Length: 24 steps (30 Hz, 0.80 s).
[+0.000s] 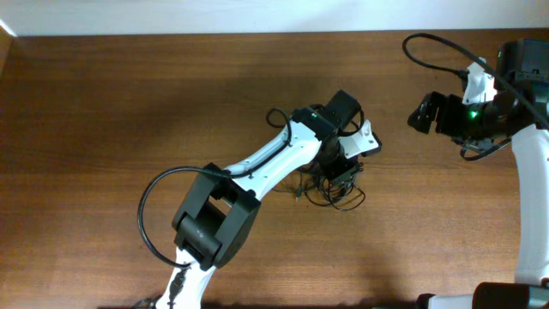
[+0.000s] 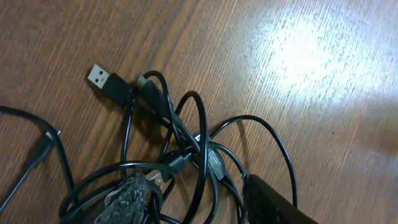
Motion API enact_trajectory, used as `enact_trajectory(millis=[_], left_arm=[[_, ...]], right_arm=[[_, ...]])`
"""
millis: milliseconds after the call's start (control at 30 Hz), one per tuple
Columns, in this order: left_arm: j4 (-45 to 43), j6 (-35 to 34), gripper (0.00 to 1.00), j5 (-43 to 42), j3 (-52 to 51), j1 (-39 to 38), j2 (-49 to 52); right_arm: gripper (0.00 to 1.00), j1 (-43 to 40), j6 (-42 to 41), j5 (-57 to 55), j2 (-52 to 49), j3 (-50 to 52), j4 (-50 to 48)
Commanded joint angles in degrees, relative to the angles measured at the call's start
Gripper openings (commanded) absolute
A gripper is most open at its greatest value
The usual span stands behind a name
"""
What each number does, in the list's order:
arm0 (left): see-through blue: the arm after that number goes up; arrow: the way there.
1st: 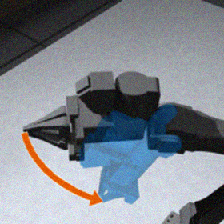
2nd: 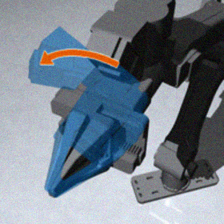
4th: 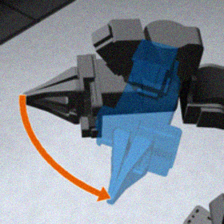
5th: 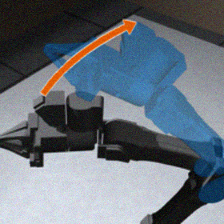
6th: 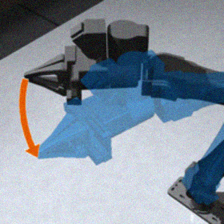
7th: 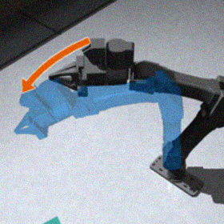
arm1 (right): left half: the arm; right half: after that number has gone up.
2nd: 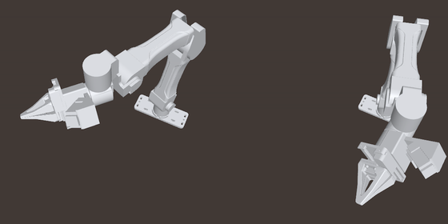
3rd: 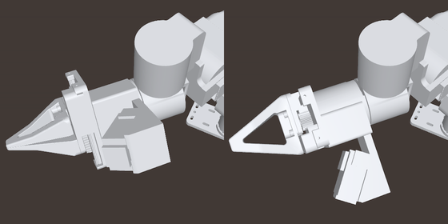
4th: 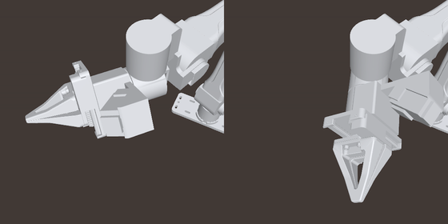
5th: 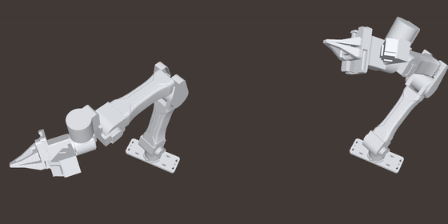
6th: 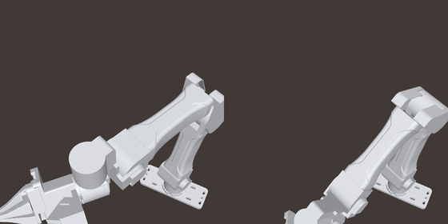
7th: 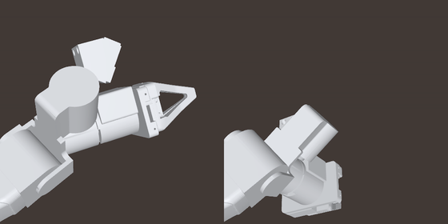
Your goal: Untangle cables
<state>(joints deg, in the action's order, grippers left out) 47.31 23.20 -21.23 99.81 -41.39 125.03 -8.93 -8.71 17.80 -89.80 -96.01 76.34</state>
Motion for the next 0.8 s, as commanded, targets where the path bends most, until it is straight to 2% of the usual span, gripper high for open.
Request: enact_trajectory(millis=[0,33,67,100,167,233,267,300,333,433,467,600,667,767], left_arm=[[0.3,2.2,0.33,-1.3,0.5,0.1,2.2],[0.3,2.2,0.22,-1.2,0.5,0.1,2.5],[0.1,0.5,0.00,-0.2,0.8,0.5,2.4],[0.7,-5.5,0.00,1.4,2.7,1.5,1.6],[8.0,-16.6,0.00,1.0,12.3,6.0,-3.0],[12.7,-19.9,0.00,-3.2,19.4,9.0,-6.3],[14.8,-21.6,0.00,-8.5,23.8,10.8,-9.0],[15.5,-22.6,0.00,-13.9,26.0,12.1,-12.0],[16.0,-24.5,0.00,-15.5,26.0,12.8,-14.2],[17.6,-25.2,0.00,-16.3,26.0,13.1,-16.2],[17.8,-25.5,0.00,-17.6,26.0,13.7,-16.9],[17.9,-27.7,0.00,-18.7,26.0,17.8,-19.3],[18.0,-27.7,0.00,-18.7,26.0,19.3,-19.3],[18.0,-27.7,0.00,-25.6,26.0,21.1,-19.3]], right_arm=[[0.99,-0.1,0.9,-0.5,-0.1,-0.4,0.4],[0.99,-0.1,0.9,-0.5,-0.1,-0.4,0.5],[0.99,-0.1,1.0,-0.5,-0.2,-0.4,0.7],[0.99,-0.1,1.0,-0.5,-0.3,-0.4,0.8],[0.99,-0.1,1.0,0.2,-0.5,-0.4,0.8],[0.99,0.0,1.0,4.4,-0.6,-0.4,0.7],[1.00,0.7,1.0,6.3,-0.6,-0.4,0.4],[0.98,2.5,1.0,8.7,-0.6,-0.4,-0.5],[0.97,5.3,1.0,10.1,-0.6,-0.4,-2.0],[0.90,10.8,0.7,10.1,-0.6,-0.4,-6.5],[0.89,11.5,-1.4,8.9,-0.9,-0.4,-8.1],[0.88,11.6,-1.3,11.1,-3.7,0.3,-8.1],[0.87,12.4,4.0,16.3,-4.5,0.3,-8.9],[0.84,14.7,4.3,14.5,-5.2,1.0,-13.4]])
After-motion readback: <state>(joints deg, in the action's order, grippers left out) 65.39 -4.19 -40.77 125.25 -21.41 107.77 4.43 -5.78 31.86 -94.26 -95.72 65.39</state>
